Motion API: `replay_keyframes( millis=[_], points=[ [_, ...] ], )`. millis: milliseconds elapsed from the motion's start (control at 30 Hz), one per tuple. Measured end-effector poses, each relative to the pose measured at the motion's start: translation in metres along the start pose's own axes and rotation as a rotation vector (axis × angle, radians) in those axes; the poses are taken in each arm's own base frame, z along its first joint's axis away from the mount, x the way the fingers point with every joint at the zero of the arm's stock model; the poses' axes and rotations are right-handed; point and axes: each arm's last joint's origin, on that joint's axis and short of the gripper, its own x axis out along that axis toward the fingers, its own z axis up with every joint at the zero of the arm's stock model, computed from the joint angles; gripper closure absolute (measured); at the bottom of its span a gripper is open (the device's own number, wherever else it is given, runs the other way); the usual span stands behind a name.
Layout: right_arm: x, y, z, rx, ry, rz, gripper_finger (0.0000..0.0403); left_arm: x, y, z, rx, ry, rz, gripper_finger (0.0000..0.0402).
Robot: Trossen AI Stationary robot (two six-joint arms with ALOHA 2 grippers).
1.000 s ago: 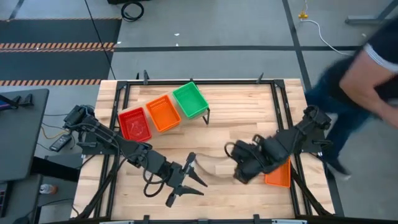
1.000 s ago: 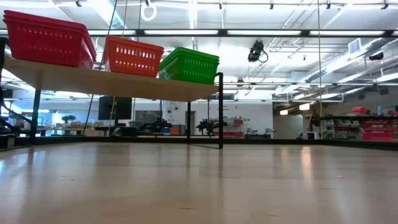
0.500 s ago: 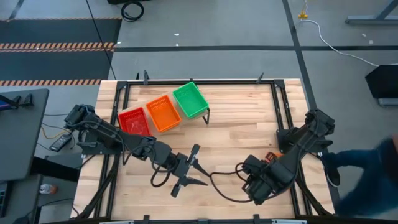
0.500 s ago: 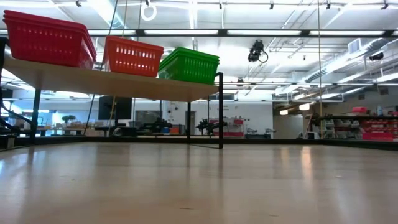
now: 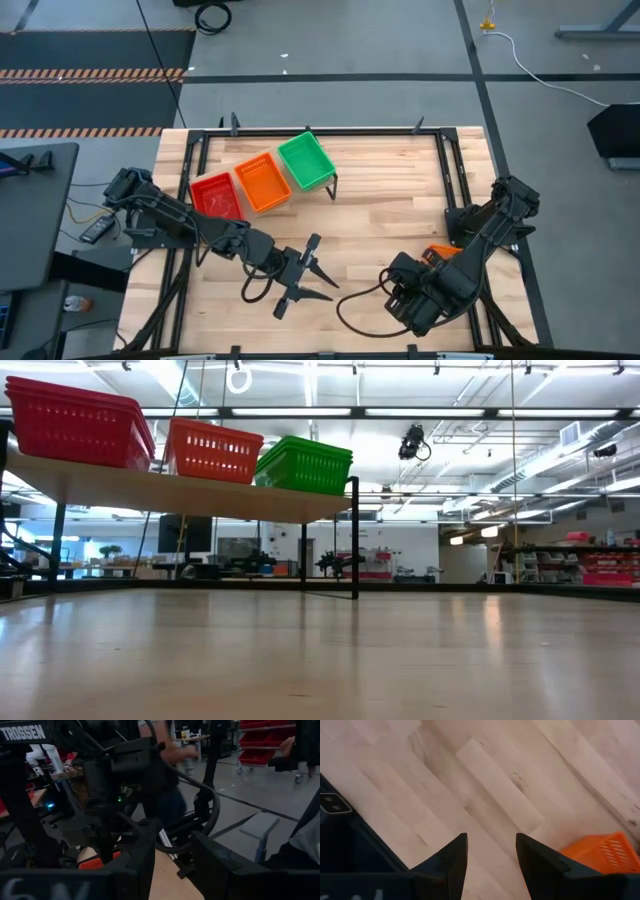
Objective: Stack baskets on shelf by color
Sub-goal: Stack the orange bin on the orange bins on the shelf
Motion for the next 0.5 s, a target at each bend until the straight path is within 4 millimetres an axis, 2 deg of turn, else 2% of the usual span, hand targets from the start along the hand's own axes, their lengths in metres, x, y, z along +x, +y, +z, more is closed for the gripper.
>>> replay_keyframes(
  millis=[167, 400, 500],
  points=[
    [0.008, 0.003, -0.005, -0.007, 0.008, 0.03, 0.0229, -0.001, 0.0, -0.002, -0.006, 0.028, -0.002, 0.0269],
    [0.038, 0.003, -0.029, -0.08, 0.137, 0.052, 0.0229, -0.006, 0.002, -0.002, -0.004, 0.083, 0.031, 0.0269],
    [0.045, -0.001, -0.035, -0.111, 0.18, 0.026, 0.0229, -0.009, 0.002, -0.002, -0.007, 0.109, 0.03, 0.0269]
  ],
)
